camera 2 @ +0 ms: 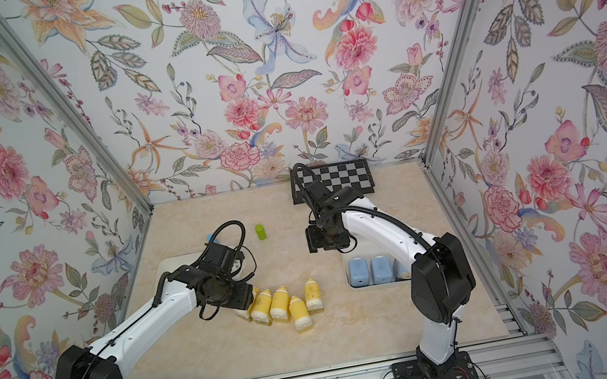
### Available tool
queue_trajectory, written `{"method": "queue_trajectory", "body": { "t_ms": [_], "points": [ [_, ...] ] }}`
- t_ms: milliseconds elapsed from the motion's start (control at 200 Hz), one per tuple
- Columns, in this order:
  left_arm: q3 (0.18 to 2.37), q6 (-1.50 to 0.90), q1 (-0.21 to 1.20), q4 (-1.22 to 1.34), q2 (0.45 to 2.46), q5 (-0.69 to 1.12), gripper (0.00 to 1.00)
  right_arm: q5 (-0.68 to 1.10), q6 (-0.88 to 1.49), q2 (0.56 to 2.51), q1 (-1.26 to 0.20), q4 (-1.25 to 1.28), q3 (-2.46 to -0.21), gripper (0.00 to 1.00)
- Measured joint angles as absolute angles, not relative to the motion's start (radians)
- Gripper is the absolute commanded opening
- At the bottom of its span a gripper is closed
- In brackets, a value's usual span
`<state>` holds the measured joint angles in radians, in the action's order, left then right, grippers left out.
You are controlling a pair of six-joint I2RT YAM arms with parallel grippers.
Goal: Place the pencil sharpeners by color into the storage box
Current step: Pick up the pencil sharpener from the center of the board.
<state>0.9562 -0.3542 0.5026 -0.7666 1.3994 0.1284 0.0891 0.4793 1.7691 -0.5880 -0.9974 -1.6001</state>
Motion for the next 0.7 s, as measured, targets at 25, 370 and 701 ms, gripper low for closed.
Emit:
{"method": "queue_trajectory", "body": {
  "t_ms": [25, 370, 701],
  "points": [
    [0.955, -0.353, 0.503, -0.767, 1.402, 0.128, 0.67, 0.089, 0.48, 1.769, -0.588, -0.997, -1.599, 0.67],
    [0.953, -0.344, 0.505, -0.766, 1.438, 0.139, 0.64, 0.093, 0.484, 1.769, -0.587, -0.981, -1.575, 0.67],
    [0.929, -0.344, 0.505, -0.762, 1.443, 0.147, 0.61, 0.097, 0.484, 1.769, -0.577, -0.971, -1.574, 0.67]
  ]
}}
